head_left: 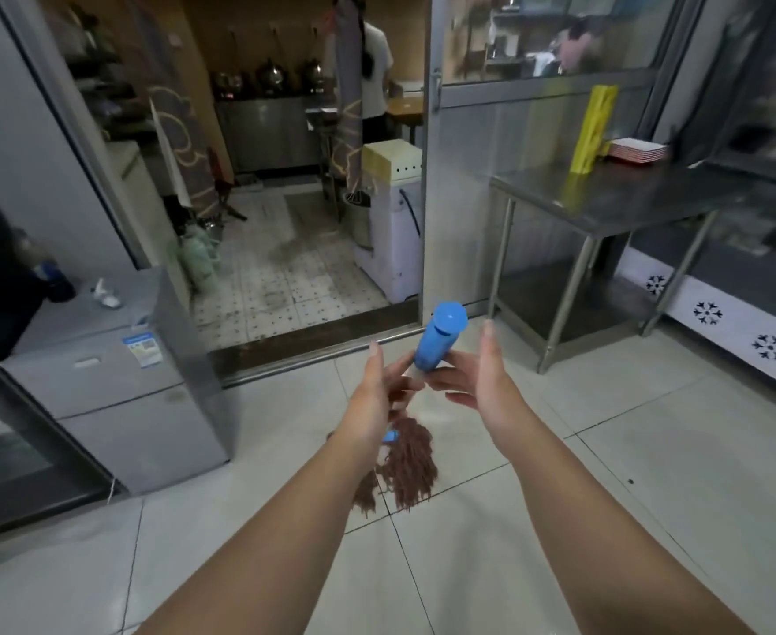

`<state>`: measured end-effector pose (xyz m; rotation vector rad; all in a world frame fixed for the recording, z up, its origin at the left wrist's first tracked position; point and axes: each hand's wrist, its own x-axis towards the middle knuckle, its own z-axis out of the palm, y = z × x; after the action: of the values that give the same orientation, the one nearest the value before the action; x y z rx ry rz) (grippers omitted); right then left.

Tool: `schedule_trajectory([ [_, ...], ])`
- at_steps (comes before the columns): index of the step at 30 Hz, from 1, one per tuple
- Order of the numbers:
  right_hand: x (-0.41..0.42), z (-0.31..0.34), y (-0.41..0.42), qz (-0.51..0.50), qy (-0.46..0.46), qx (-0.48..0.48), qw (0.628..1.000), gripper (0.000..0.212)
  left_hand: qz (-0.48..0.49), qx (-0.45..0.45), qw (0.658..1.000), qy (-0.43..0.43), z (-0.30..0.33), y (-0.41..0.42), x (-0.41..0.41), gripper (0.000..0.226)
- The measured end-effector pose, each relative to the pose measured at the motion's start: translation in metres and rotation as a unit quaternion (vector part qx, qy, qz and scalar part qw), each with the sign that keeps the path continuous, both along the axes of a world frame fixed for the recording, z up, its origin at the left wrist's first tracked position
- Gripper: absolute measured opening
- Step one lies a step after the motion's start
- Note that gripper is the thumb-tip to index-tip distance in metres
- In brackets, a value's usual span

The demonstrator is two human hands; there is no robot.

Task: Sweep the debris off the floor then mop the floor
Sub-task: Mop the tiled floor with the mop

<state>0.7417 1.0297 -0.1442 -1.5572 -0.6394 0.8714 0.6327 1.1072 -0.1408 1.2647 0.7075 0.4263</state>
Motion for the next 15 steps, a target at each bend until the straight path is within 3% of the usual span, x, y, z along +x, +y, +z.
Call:
schedule_trajectory([
  [7, 0.065, 0.034, 0.072, 0.038, -0.112, 0.105, 0.987, 0.026, 0.007, 0.183, 0.983, -0.014, 0.022, 0.074, 0.084, 0.041],
  [12, 0.128, 0.048, 0.138, 0.005, -0.238, 0.108, 0.965, 0.037, -0.033, 0.185, 0.982, 0.009, 0.037, 0.138, 0.141, 0.052],
  [15, 0.163, 0.056, 0.172, -0.033, -0.256, 0.096, 0.961, 0.026, -0.036, 0.157, 0.987, 0.023, 0.038, 0.163, 0.172, 0.047],
])
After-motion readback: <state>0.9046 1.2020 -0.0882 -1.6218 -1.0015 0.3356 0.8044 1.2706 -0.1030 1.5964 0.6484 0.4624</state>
